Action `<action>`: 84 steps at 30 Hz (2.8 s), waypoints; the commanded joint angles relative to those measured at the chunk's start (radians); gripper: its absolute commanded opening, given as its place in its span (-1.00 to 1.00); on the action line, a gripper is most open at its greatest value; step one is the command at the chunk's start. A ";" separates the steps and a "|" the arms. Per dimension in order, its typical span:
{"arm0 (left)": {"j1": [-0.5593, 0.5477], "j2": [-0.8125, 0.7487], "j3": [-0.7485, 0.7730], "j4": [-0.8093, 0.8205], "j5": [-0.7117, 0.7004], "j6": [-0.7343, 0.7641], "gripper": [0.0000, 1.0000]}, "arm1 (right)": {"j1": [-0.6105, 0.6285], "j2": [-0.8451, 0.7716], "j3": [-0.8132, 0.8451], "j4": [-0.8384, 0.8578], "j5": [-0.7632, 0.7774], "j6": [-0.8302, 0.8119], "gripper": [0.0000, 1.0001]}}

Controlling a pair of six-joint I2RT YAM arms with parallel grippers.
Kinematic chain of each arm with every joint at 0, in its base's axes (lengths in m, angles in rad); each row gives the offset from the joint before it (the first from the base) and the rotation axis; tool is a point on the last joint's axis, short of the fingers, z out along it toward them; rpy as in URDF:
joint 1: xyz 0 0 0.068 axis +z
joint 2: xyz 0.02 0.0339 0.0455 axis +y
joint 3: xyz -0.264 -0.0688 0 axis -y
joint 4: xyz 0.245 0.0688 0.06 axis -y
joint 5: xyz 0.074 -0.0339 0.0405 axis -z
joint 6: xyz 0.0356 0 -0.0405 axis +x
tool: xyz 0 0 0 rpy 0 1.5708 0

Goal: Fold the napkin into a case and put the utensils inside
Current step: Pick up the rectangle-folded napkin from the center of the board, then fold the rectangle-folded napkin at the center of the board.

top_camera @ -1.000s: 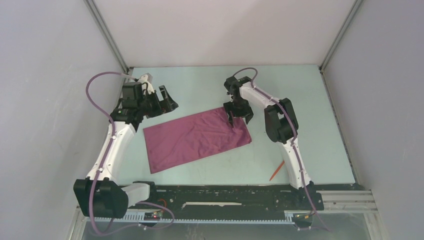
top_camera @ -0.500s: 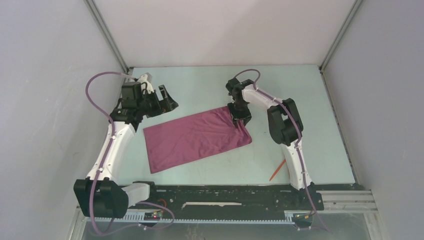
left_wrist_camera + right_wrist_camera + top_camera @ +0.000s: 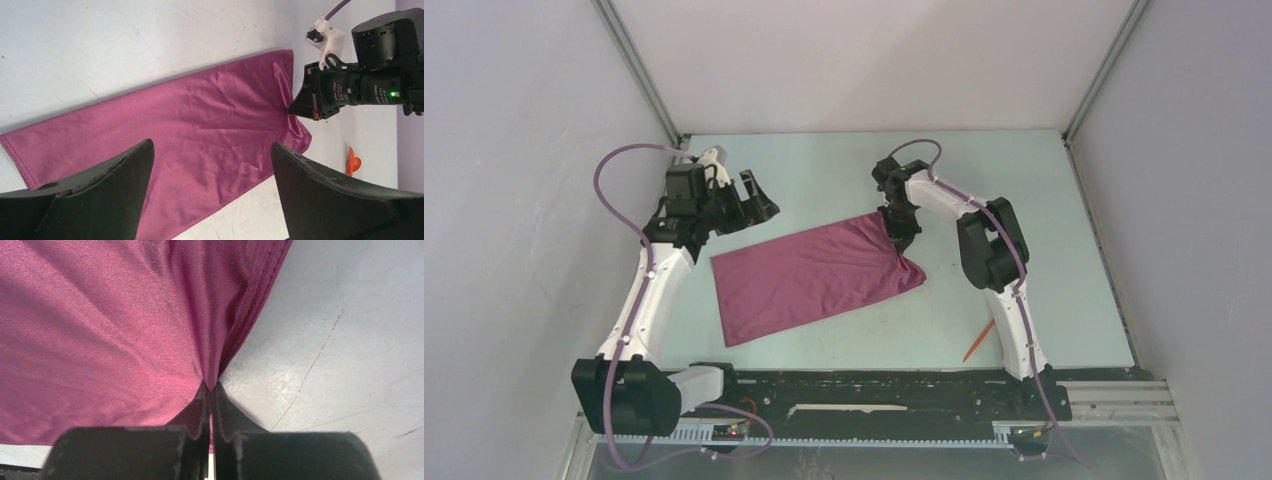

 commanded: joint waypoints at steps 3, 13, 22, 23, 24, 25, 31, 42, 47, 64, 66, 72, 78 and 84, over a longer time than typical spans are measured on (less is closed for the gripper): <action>0.006 -0.016 -0.010 0.028 0.010 0.009 0.88 | 0.005 0.003 -0.074 0.102 0.073 -0.028 -1.00; 0.007 0.011 -0.016 0.035 0.009 -0.003 0.88 | -0.104 -0.104 -0.195 0.159 0.108 -0.086 -1.00; 0.006 0.039 -0.019 0.038 0.015 -0.008 0.87 | -0.245 -0.154 -0.228 0.177 0.206 -0.124 -1.00; 0.006 0.039 -0.021 0.039 0.015 -0.009 0.87 | -0.259 -0.157 -0.226 0.175 0.221 -0.129 -1.00; 0.006 0.039 -0.021 0.039 0.015 -0.008 0.87 | -0.274 -0.162 -0.223 0.173 0.236 -0.134 -1.00; 0.006 0.041 -0.020 0.039 0.015 -0.008 0.87 | -0.286 -0.164 -0.221 0.171 0.254 -0.142 -1.00; 0.006 0.040 -0.020 0.039 0.023 -0.009 0.87 | -0.301 -0.184 -0.198 0.161 0.344 -0.171 -1.00; 0.008 0.016 -0.019 0.038 0.035 -0.010 0.87 | -0.069 -0.205 -0.100 0.042 0.365 -0.099 -1.00; 0.011 -0.002 -0.020 0.040 0.035 -0.008 0.87 | 0.072 -0.166 -0.010 0.034 0.244 -0.044 -1.00; 0.022 -0.010 -0.023 0.049 0.064 -0.016 0.87 | 0.232 0.033 0.252 0.076 -0.144 0.072 -1.00; 0.023 -0.009 -0.022 0.051 0.066 -0.018 0.87 | 0.232 0.043 0.255 0.091 -0.172 0.080 -1.00; 0.023 -0.010 -0.024 0.051 0.065 -0.017 0.87 | 0.247 0.071 0.281 0.105 -0.222 0.081 -1.00; 0.023 -0.012 -0.024 0.054 0.072 -0.019 0.87 | 0.258 0.100 0.311 0.127 -0.244 0.094 -1.00; 0.023 -0.011 -0.025 0.054 0.075 -0.021 0.87 | 0.262 0.145 0.370 0.120 -0.266 0.106 -1.00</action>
